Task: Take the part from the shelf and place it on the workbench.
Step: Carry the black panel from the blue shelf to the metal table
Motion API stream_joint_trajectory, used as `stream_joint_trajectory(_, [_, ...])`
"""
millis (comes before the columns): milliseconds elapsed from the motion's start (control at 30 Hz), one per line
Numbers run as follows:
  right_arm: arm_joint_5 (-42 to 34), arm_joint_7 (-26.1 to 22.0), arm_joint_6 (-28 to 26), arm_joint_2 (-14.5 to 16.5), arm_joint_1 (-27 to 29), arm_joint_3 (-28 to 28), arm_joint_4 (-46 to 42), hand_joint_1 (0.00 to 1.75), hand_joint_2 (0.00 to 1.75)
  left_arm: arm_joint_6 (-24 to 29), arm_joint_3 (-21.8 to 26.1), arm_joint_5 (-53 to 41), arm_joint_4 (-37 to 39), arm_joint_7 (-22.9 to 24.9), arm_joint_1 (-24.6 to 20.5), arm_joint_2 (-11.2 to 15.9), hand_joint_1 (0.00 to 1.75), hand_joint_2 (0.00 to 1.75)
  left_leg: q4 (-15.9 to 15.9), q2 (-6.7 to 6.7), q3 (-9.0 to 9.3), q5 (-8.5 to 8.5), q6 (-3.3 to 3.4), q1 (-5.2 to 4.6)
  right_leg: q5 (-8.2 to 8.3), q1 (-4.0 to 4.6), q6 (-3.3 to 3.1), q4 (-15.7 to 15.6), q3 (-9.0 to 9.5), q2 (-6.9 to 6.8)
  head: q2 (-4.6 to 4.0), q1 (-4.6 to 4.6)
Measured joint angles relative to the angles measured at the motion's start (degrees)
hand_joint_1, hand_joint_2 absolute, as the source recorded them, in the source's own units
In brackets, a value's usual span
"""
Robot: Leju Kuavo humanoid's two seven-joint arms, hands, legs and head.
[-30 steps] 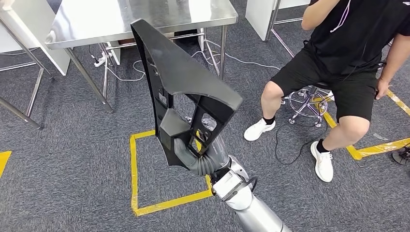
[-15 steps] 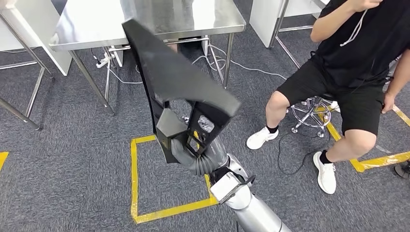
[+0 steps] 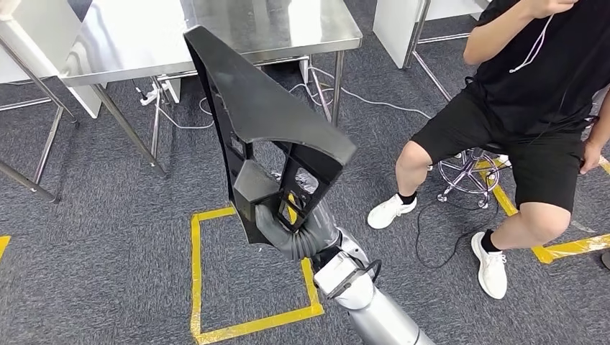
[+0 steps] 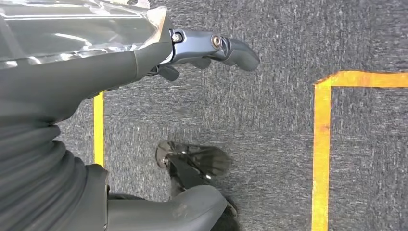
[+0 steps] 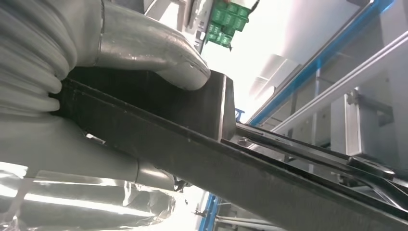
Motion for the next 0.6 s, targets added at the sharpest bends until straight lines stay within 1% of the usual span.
stream_joint_trajectory(33, [0.0,0.0,0.1,0.0,0.0,0.0,0.1,1.75,1.75,0.0,0.0,0.1,0.0,0.1,0.1,0.0,0.00,1.75,2.6,0.02,-2.28,-1.27,-0.14,0.04,-0.45,0.10,-0.15,0.0,0.49,0.06,0.00,0.01])
stream_joint_trajectory(67, [0.0,0.0,0.2,0.1,0.0,0.0,0.2,1.75,1.75,0.0,0.0,0.2,0.0,0.2,0.1,0.0,0.00,1.75,3.5,0.03,-3.80,-1.86,-0.14,0.06,-0.94,0.20,-0.16,0.0,1.06,0.14,0.00,0.01])
stream_joint_trajectory(100, [0.0,0.0,0.2,0.1,0.0,0.0,0.3,1.75,1.75,0.0,0.0,0.3,0.0,0.2,0.2,0.0,0.00,1.75,2.4,0.04,-4.27,-1.15,0.03,0.07,-1.45,0.30,-0.15,0.0,1.75,0.21,0.00,0.00])
stream_joint_trajectory(133, [0.0,0.0,0.3,0.1,0.0,0.0,0.3,1.75,1.75,0.1,0.0,0.4,0.0,0.3,0.2,0.0,0.00,1.75,-0.4,0.05,-3.84,0.83,0.37,0.01,-2.00,0.41,-0.11,0.0,2.53,0.26,0.00,0.01])
stream_joint_trajectory(167, [0.0,0.0,0.5,0.2,0.0,0.0,0.4,1.75,1.75,0.1,0.0,0.4,0.0,0.3,0.2,0.1,0.00,1.75,-4.3,0.09,-2.81,3.79,0.93,-0.12,-2.56,0.48,-0.05,-0.1,3.10,0.27,0.00,0.02])
stream_joint_trajectory(200, [0.0,0.0,0.6,0.3,-0.1,0.0,0.5,1.75,1.75,0.2,0.0,0.5,0.0,0.3,0.3,0.1,0.00,1.75,-7.7,0.12,-1.79,6.30,1.50,-0.36,-3.11,0.62,0.12,-0.2,3.84,0.33,0.00,0.03])
stream_joint_trajectory(233, [0.0,0.0,0.7,0.4,-0.2,0.1,0.6,1.75,1.75,0.2,0.0,0.6,0.0,0.3,0.3,0.2,0.00,1.75,-10.2,0.10,-0.91,7.98,2.01,-0.66,-3.62,0.72,0.37,-0.3,4.28,0.38,0.00,0.04])
stream_joint_trajectory(267, [0.0,-0.1,0.8,0.5,-0.3,0.1,0.7,1.75,1.75,0.3,0.0,0.7,0.0,0.4,0.3,0.2,0.00,1.75,-11.8,0.07,-0.34,8.72,2.43,-0.93,-3.88,0.82,0.70,-0.5,4.82,0.43,0.00,0.02])
stream_joint_trajectory(300, [0.0,-0.1,0.9,0.5,-0.3,0.1,0.8,1.75,1.75,0.3,0.0,0.7,0.0,0.4,0.3,0.2,0.00,1.75,-12.4,0.00,0.03,8.45,2.72,-1.18,-3.84,1.03,1.23,-0.6,5.52,0.48,0.00,0.04])
stream_joint_trajectory(367, [0.0,-0.2,1.0,0.6,-0.5,0.2,1.0,1.75,1.75,0.4,0.0,0.8,0.0,0.3,0.3,0.2,0.00,1.75,-13.7,-0.18,1.89,8.31,3.37,-1.18,-3.78,1.27,2.10,-0.5,6.43,0.44,0.01,0.07])
stream_joint_trajectory(400, [0.0,-0.2,1.0,0.6,-0.7,0.2,1.1,1.75,1.75,0.5,0.0,0.8,0.0,0.3,0.4,0.1,0.00,1.75,-14.2,-0.23,2.95,8.27,3.67,-1.09,-3.99,1.36,2.39,0.6,6.13,0.43,0.00,0.12])
stream_joint_trajectory(433, [0.0,-0.3,1.1,0.6,-0.9,0.2,1.2,1.75,1.75,0.5,0.0,0.8,-0.1,0.3,0.4,0.1,0.00,1.75,-14.5,-0.30,3.92,8.20,3.94,-0.96,-4.51,1.35,2.45,3.0,4.93,0.43,0.00,0.14])
stream_joint_trajectory(467, [0.0,-0.3,1.1,0.6,-0.9,0.2,1.3,1.75,1.75,0.5,0.0,0.8,-0.1,0.3,0.3,0.1,0.00,1.75,-14.7,-0.29,4.43,8.00,4.08,-0.90,-5.24,1.29,2.45,6.3,2.78,0.42,0.00,0.18])
stream_joint_trajectory(500, [0.0,-0.3,1.2,0.5,-1.0,0.2,1.4,1.75,1.75,0.5,0.0,0.8,-0.1,0.3,0.3,0.1,0.00,1.75,-14.7,-0.38,4.76,7.70,4.23,-0.89,-6.30,1.27,2.37,10.1,0.04,0.42,-0.01,0.20])
stream_joint_trajectory(533, [0.0,-0.3,1.2,0.5,-0.9,0.3,1.6,1.75,1.75,0.5,0.0,0.8,-0.1,0.4,0.3,0.1,0.00,1.75,-14.7,-0.49,5.05,7.31,4.28,-0.90,-7.56,1.24,2.26,13.2,-2.71,0.42,0.00,0.22])
stream_joint_trajectory(567, [0.0,-0.3,1.2,0.4,-0.7,0.2,1.8,1.75,1.75,0.6,0.0,0.8,-0.1,0.5,0.3,0.1,0.00,1.75,-14.7,-0.61,5.48,6.84,4.25,-0.91,-8.66,1.21,2.19,14.8,-4.82,0.42,0.00,0.24])
stream_joint_trajectory(600, [0.0,-0.3,1.2,0.3,-0.6,0.2,2.0,1.75,1.75,0.6,0.0,0.8,-0.1,0.5,0.4,0.0,0.00,1.75,-14.7,-0.75,6.05,6.32,4.17,-0.91,-9.06,1.20,2.28,14.5,-6.02,0.42,0.00,0.26])
